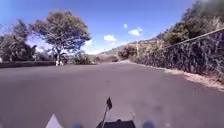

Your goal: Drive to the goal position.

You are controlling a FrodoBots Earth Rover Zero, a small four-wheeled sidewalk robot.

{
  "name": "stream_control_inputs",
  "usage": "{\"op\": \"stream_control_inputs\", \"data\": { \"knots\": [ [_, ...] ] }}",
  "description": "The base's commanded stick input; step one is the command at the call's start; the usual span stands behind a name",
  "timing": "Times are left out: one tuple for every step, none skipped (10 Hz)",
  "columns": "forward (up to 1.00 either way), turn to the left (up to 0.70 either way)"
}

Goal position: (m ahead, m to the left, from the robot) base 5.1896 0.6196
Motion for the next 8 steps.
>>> {"op": "stream_control_inputs", "data": {
  "knots": [
    [0.5, -0.5],
    [0.5, -0.44],
    [0.5, -0.25],
    [0.5, -0.07],
    [0.5, 0.0],
    [0.5, 0.0],
    [0.5, 0.0],
    [0.5, 0.0]
  ]
}}
